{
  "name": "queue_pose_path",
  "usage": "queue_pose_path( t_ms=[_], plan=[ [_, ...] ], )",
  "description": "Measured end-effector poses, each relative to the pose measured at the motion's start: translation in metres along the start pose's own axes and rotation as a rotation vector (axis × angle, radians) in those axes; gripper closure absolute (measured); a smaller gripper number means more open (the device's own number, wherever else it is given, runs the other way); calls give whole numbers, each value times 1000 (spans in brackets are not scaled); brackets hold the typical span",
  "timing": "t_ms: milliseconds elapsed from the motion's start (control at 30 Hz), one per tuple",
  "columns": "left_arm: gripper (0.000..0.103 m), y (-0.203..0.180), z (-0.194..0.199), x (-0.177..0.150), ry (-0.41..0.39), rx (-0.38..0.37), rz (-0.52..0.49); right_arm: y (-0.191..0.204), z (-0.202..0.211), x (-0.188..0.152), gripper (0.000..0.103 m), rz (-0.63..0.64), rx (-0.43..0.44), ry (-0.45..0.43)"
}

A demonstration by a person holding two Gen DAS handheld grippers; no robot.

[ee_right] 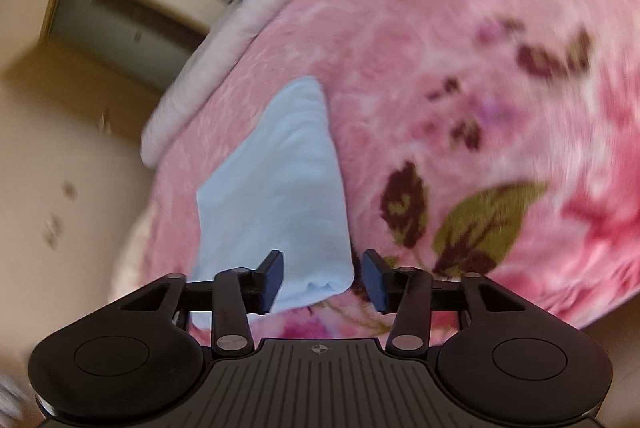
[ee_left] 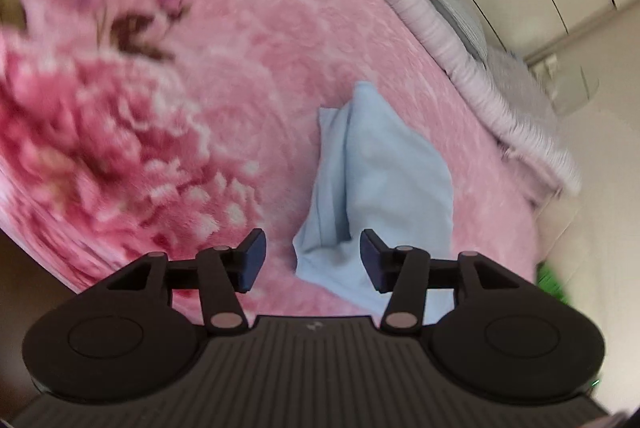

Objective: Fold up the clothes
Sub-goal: 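Grasp the folded sweatshirt sides with the left gripper while the right gripper grasps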

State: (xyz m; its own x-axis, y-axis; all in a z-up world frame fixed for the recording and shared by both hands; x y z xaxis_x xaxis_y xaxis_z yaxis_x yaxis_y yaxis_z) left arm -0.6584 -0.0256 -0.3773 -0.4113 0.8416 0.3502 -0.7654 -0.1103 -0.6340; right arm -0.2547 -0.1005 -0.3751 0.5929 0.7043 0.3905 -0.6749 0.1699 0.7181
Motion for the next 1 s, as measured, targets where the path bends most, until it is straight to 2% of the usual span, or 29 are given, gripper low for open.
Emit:
queue_pose_path(
  t_ms=[33, 167, 433, 533, 833, 1000],
  plan=[
    [56, 4, -8, 2, 13, -12, 20, -8, -3, 3, 47, -51, 23, 5],
    [56, 17, -40, 9, 55, -64, 94, -39, -14, 18, 44, -257, 117, 24],
    [51, 16, -78, 27, 85, -213, 175, -42, -42, 36, 43, -273, 97, 43],
    [51, 12, -91, 34, 104, -246, 200, -45, -48, 39, 43, -296, 106, 43],
    [52, -9, -121, 46, 164, -264, 136, -43, -78, 57, 43, -323, 148, 60],
    [53, -17, -133, 48, 193, -290, 92, -39, -94, 65, 43, -286, 192, 93]
  ],
)
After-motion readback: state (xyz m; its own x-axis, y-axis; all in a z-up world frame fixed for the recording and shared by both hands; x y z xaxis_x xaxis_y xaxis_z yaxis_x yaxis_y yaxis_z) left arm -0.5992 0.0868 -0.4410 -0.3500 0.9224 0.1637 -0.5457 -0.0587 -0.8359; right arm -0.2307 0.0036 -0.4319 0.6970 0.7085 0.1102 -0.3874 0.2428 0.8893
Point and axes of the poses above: each gripper's, at about its wrist camera, not at the fingertips, and z roughly against the way its jaws point, y to its left, x to its top, the point moved 4 cm from there along -z, roughly the way its jaws point, and after that the axes turned 2 degrees about x, right-handed, at the moved point
